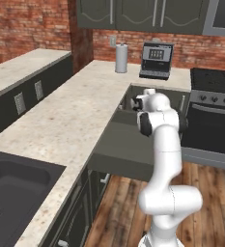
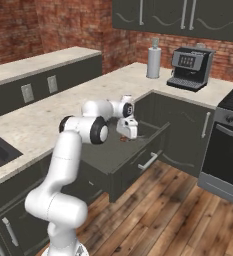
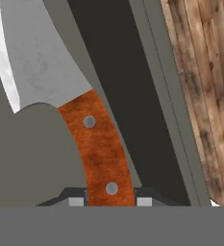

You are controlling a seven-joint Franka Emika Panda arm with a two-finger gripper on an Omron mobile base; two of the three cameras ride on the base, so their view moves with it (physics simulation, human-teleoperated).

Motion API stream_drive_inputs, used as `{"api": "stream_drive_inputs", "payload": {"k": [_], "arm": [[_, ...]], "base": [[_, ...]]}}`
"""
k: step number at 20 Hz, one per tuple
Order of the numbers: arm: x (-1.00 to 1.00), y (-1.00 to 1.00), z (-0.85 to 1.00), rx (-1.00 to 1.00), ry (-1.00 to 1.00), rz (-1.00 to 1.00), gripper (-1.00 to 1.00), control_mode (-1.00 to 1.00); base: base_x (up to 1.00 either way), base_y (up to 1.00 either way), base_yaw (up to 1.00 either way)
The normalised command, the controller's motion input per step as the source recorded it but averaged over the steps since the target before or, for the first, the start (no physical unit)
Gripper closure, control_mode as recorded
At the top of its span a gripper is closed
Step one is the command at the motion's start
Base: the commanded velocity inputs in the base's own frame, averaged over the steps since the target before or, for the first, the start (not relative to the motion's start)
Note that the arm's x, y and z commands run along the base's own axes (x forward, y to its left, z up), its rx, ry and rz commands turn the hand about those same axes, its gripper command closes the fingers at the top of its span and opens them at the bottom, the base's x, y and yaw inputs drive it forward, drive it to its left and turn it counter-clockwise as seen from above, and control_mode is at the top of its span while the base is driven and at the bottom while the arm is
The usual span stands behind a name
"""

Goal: Pick up the metallic utensils from the counter and place them in the open drawer. Make sure not to pick up any wooden utensils.

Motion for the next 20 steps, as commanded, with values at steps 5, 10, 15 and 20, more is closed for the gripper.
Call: {"api": "stream_drive_inputs", "payload": {"k": [5, 10, 15, 20], "arm": [[0.02, 0.60, 0.37, -0.15, -0.01, 0.01, 1.00, -1.00], [0.15, 0.26, -0.41, 0.00, -0.14, 0.00, 1.00, -1.00], [0.29, 0.00, -0.49, 0.03, -0.31, -0.03, 1.00, -1.00], [0.15, 0.01, -0.35, 0.01, -0.38, -0.01, 1.00, -1.00]], "base": [[0.00, 0.00, 0.00], [0.00, 0.00, 0.00], [0.00, 0.00, 0.00], [0.00, 0.00, 0.00]]}}
